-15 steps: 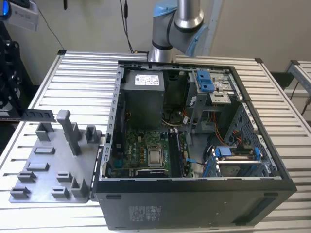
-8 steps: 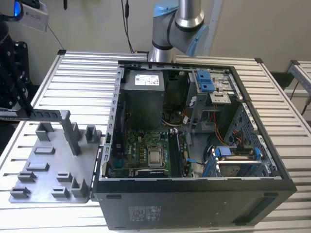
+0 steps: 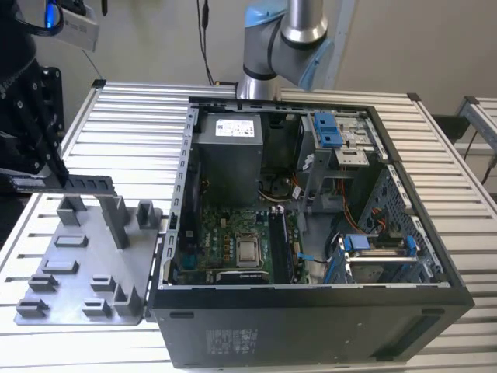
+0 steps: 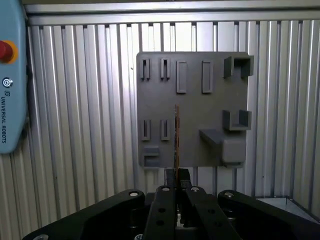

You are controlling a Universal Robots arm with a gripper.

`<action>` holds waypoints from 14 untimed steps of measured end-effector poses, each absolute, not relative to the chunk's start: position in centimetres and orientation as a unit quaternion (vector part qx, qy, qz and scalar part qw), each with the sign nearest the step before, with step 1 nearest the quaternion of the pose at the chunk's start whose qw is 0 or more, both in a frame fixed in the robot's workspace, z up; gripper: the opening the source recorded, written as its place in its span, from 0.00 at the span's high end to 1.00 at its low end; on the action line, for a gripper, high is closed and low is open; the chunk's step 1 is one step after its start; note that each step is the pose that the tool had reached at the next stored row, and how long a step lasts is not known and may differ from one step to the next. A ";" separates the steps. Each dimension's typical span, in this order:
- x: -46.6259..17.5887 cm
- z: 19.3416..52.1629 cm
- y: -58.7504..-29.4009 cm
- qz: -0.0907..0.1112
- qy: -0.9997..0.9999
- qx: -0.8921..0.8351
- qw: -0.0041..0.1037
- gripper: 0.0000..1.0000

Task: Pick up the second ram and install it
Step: 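Pick up the second ram and move it above second insertion slot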

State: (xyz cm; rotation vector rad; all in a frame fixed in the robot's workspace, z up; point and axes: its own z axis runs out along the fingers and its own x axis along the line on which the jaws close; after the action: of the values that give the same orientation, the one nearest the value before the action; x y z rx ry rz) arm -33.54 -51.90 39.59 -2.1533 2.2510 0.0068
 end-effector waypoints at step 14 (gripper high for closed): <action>-30.3 39.6 -51.9 0.002 0.723 -0.691 0.013 0.86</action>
State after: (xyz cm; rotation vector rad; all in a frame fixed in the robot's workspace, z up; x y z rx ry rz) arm -30.27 -51.90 39.59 -2.1533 2.2510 0.0068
